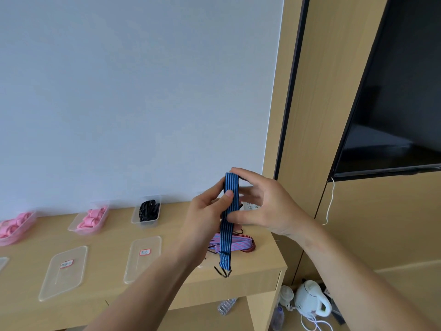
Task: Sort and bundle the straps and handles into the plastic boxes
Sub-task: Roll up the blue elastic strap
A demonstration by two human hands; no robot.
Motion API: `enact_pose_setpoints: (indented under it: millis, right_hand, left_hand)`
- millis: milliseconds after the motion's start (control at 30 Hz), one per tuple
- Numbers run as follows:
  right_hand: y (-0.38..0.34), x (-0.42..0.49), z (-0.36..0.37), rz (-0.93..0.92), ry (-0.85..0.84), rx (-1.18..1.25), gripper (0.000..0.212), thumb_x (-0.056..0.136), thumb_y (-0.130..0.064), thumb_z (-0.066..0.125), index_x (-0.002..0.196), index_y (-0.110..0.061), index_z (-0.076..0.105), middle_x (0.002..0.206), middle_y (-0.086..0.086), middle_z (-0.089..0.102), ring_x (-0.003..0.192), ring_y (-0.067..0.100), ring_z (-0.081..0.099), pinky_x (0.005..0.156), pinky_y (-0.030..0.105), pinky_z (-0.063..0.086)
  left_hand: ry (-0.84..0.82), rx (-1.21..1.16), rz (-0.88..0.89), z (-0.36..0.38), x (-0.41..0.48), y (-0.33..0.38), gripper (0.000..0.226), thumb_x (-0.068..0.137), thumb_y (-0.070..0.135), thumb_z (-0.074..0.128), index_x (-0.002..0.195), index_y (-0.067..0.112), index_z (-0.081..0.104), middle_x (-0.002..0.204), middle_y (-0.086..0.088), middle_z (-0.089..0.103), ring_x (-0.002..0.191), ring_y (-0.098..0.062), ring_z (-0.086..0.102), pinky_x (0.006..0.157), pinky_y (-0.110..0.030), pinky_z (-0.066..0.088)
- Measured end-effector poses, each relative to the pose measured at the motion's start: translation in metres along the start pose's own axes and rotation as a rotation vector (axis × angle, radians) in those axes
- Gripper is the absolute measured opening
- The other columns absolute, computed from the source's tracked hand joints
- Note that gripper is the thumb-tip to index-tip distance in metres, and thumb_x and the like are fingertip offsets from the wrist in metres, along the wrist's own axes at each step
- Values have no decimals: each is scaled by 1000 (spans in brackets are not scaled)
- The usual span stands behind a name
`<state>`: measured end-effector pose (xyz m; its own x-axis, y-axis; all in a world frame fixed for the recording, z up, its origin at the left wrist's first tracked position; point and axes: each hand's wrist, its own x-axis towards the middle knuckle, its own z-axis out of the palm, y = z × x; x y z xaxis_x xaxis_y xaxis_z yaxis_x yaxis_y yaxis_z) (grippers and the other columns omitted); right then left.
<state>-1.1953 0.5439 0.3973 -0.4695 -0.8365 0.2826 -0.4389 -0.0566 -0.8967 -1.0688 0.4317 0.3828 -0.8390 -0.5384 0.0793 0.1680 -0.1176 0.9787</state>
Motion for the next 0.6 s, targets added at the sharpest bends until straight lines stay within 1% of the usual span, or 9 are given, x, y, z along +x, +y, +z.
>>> enact_pose_setpoints:
  millis: [33, 100, 167, 233, 300, 367, 467, 533, 600]
  right_hand:
    - [-2, 1, -1, 21, 13, 47, 71, 77, -15, 87, 140, -22, 56, 128, -3, 70, 114, 14, 69, 100, 38, 53]
    - [-6, 5, -3, 64, 94, 142, 38, 89, -18, 77, 125, -19, 65, 118, -1, 74, 98, 19, 75, 90, 36, 56]
    - [-8, 10, -3, 115, 153, 211, 21, 92, -14, 73, 112, -15, 67, 100, 7, 78, 88, 26, 76, 81, 34, 59]
    - [-8, 13, -2, 128, 190, 214, 22, 90, -8, 75, 109, -14, 67, 90, 10, 77, 81, 25, 76, 77, 34, 61]
    - [-9, 15, -1, 134, 234, 224, 26, 88, -7, 76, 111, -15, 68, 85, 8, 77, 76, 23, 76, 71, 31, 60]
    - [-9, 16, -1, 145, 281, 274, 26, 88, -8, 76, 112, -15, 69, 85, 8, 78, 74, 24, 76, 66, 29, 58]
    - [-10, 17, -1, 149, 331, 311, 24, 89, -11, 76, 112, -14, 70, 87, 7, 78, 75, 24, 77, 63, 25, 57]
    - [-11, 17, 0, 149, 340, 321, 24, 89, -12, 76, 113, -12, 71, 89, 7, 78, 77, 22, 77, 63, 23, 56]
    - [-13, 15, 1, 141, 322, 345, 18, 91, -13, 75, 108, -10, 73, 88, 7, 78, 79, 23, 77, 67, 26, 57]
  left_hand:
    - [2, 11, 1, 1, 0, -1, 31, 107, 24, 56, 132, 34, 70, 100, -6, 77, 79, -20, 73, 62, -28, 59]
    - [16, 60, 11, 3, 0, -4, 30, 108, 27, 55, 133, 26, 70, 100, -7, 77, 72, -17, 71, 60, -23, 57]
    - [34, 116, 15, 6, 0, -8, 30, 108, 31, 53, 129, 18, 71, 105, -14, 77, 70, -17, 69, 60, -22, 56]
    - [39, 135, 19, 8, 0, -10, 30, 107, 35, 54, 121, 16, 73, 101, -17, 75, 69, -18, 67, 60, -22, 55]
    - [26, 132, 27, 7, -1, -9, 31, 105, 39, 57, 115, 16, 75, 93, -10, 74, 68, -17, 66, 60, -20, 54]
    - [-22, 102, 30, 4, -3, -8, 34, 100, 41, 62, 119, 16, 75, 94, -2, 77, 72, -15, 69, 64, -19, 55]
    - [-63, 58, 40, 1, -5, -8, 34, 99, 24, 66, 130, 10, 69, 96, 0, 80, 80, -17, 73, 73, -24, 59]
    - [-38, 77, 51, 2, -6, -8, 31, 101, 15, 64, 131, 8, 68, 93, 0, 79, 78, -17, 73, 71, -24, 59]
    - [-10, 111, 75, 3, -6, -7, 30, 102, 13, 62, 131, 6, 68, 91, -2, 78, 74, -15, 71, 67, -21, 58]
